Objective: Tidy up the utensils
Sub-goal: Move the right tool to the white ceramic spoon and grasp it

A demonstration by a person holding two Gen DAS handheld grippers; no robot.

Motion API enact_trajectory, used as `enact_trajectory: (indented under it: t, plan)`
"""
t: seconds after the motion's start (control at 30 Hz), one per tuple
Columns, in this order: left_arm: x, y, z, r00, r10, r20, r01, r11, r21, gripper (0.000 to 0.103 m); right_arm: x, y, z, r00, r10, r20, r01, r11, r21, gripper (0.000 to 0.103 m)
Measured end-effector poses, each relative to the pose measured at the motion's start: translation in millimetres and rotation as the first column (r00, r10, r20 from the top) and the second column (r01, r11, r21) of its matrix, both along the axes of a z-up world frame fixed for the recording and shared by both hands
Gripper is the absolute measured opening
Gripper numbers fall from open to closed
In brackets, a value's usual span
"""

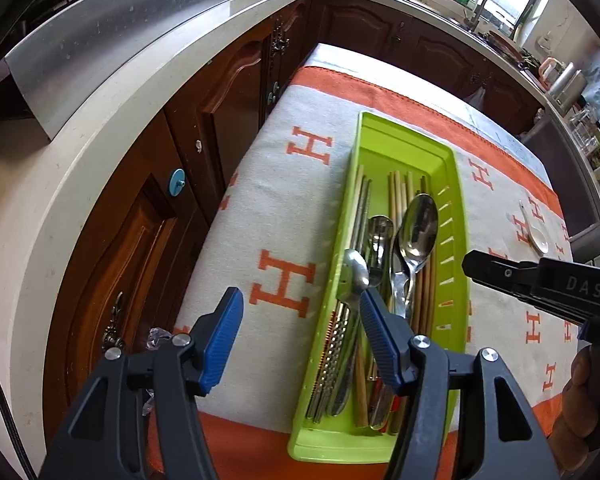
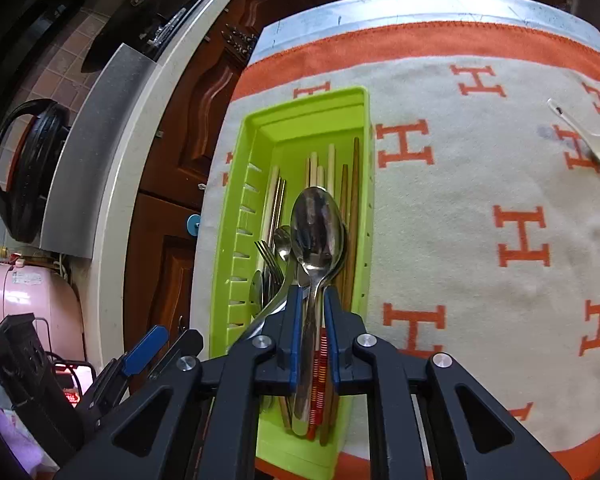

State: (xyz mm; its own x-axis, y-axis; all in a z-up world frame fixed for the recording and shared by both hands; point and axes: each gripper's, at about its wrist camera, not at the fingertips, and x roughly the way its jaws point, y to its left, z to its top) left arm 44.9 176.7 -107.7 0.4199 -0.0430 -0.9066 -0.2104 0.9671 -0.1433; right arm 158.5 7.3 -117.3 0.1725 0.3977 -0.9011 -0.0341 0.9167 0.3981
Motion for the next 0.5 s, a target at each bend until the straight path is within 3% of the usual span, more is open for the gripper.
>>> enact_trajectory:
  t: [0.23, 0.5]
  plan:
    - [2, -18, 4, 0.999, -0.036, 0.005, 0.036, 0.999, 0.000, 0.060, -6, -45, 11, 0.999, -0.039, 0.004, 0.039, 0.999, 0.028, 0.018]
    - [9, -46, 13, 0.996, -0.082, 0.017, 0.082, 0.997, 0.003, 0.060, -9, -104, 2, 0.991, -0.135, -0.023, 0.136, 0.989, 0.064, 0.019]
